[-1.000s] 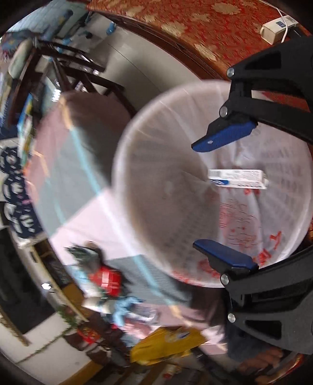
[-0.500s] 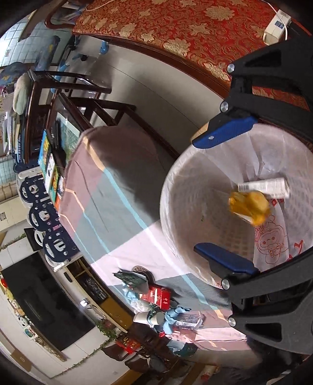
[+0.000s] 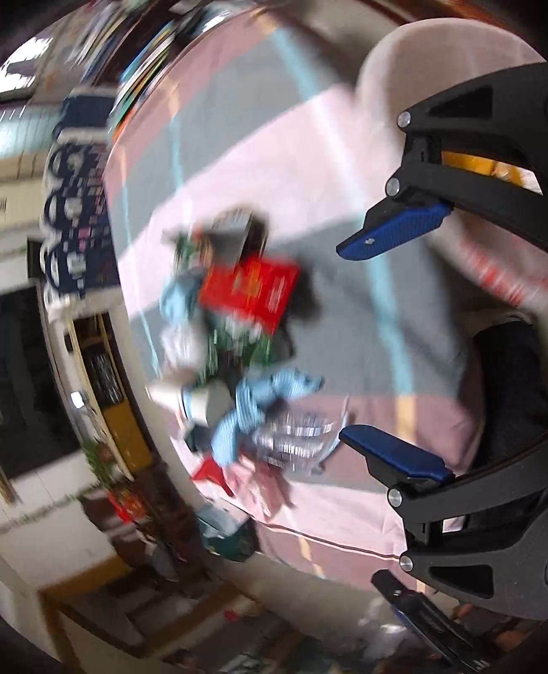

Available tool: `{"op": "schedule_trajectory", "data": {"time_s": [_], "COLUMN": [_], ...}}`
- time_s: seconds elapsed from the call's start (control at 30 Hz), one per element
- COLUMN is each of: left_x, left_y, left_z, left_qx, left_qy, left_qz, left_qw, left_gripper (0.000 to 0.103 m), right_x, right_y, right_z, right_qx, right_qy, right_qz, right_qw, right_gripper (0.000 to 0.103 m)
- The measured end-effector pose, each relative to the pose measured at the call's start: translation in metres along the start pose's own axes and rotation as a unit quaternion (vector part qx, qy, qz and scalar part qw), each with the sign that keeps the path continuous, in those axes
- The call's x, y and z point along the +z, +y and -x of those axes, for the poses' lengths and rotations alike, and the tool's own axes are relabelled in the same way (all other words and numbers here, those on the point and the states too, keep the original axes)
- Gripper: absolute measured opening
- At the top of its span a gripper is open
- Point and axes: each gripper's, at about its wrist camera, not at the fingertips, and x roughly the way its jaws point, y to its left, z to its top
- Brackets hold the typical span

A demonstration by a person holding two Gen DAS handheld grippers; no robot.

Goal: Collect trash

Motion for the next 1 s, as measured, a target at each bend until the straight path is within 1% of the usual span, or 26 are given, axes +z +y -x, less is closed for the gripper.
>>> {"op": "schedule_trajectory", "data": {"time_s": [0.07, 0.13, 0.23, 0.3, 0.33, 0.37, 0.4, 0.43, 0.5, 0.53, 0.63, 0.67, 0.73, 0.8, 0.87, 0.9, 0.97, 1.0], "left_x": [0.001, 0.003, 0.002, 0.002, 0.002, 0.003, 0.004, 0.004, 0.003, 0.003, -0.001, -0.001, -0.002, -0.002, -0.002, -0.002, -0.002, -0.002], "left_y": [0.026, 0.041, 0.062, 0.067, 0.068, 0.068, 0.065, 0.066, 0.070, 0.075, 0.088, 0.091, 0.092, 0.090, 0.089, 0.088, 0.088, 0.088], "left_z": [0.000, 0.000, 0.001, 0.002, 0.003, 0.002, 0.001, 0.000, -0.003, -0.005, -0.010, -0.011, -0.012, -0.012, -0.011, -0.011, -0.012, -0.012], "left_qx": [-0.018, -0.035, -0.067, -0.076, -0.077, -0.079, -0.081, -0.085, -0.092, -0.098, -0.103, -0.102, -0.101, -0.097, -0.094, -0.093, -0.092, -0.092], "left_qy": [-0.014, -0.028, -0.036, -0.043, -0.044, -0.043, -0.040, -0.036, -0.030, -0.025, -0.013, -0.010, -0.006, -0.006, -0.009, -0.009, -0.007, -0.004], "left_qz": [0.050, 0.090, 0.138, 0.161, 0.163, 0.163, 0.162, 0.165, 0.182, 0.198, 0.240, 0.248, 0.255, 0.252, 0.247, 0.245, 0.245, 0.246], "left_qw": [0.9985, 0.9949, 0.9875, 0.9830, 0.9826, 0.9826, 0.9825, 0.9820, 0.9786, 0.9750, 0.9653, 0.9633, 0.9617, 0.9630, 0.9645, 0.9650, 0.9652, 0.9649], "left_gripper": [0.094, 0.094, 0.094, 0.096, 0.096, 0.096, 0.096, 0.096, 0.096, 0.096, 0.097, 0.097, 0.097, 0.097, 0.097, 0.097, 0.097, 0.097], "right_x": [0.014, 0.027, 0.038, 0.039, 0.039, 0.039, 0.037, 0.035, 0.031, 0.028, 0.018, 0.014, 0.006, -0.004, -0.012, -0.015, -0.017, -0.017], "right_y": [0.029, 0.051, 0.077, 0.080, 0.081, 0.080, 0.080, 0.082, 0.086, 0.090, 0.097, 0.099, 0.102, 0.112, 0.122, 0.125, 0.126, 0.124], "right_z": [-0.029, -0.058, -0.099, -0.118, -0.127, -0.130, -0.129, -0.129, -0.127, -0.124, -0.115, -0.112, -0.107, -0.105, -0.102, -0.100, -0.092, -0.087], "right_qx": [0.005, 0.015, -0.011, -0.027, -0.030, -0.021, -0.010, -0.004, 0.004, 0.012, 0.037, 0.050, 0.081, 0.111, 0.130, 0.145, 0.174, 0.183], "right_qy": [0.015, 0.034, 0.059, 0.071, 0.079, 0.081, 0.080, 0.082, 0.092, 0.094, 0.101, 0.106, 0.122, 0.136, 0.146, 0.150, 0.148, 0.140], "right_qz": [0.022, 0.032, 0.053, 0.052, 0.048, 0.042, 0.039, 0.042, 0.058, 0.065, 0.082, 0.082, 0.079, 0.087, 0.101, 0.104, 0.096, 0.088], "right_qw": [1.000, 0.999, 0.997, 0.996, 0.995, 0.996, 0.996, 0.996, 0.994, 0.993, 0.991, 0.990, 0.986, 0.981, 0.975, 0.972, 0.969, 0.969], "right_gripper": [0.079, 0.079, 0.079, 0.079, 0.078, 0.075, 0.064, 0.047, 0.031, 0.026, 0.020, 0.019, 0.019, 0.019, 0.019, 0.022, 0.040, 0.057]}}
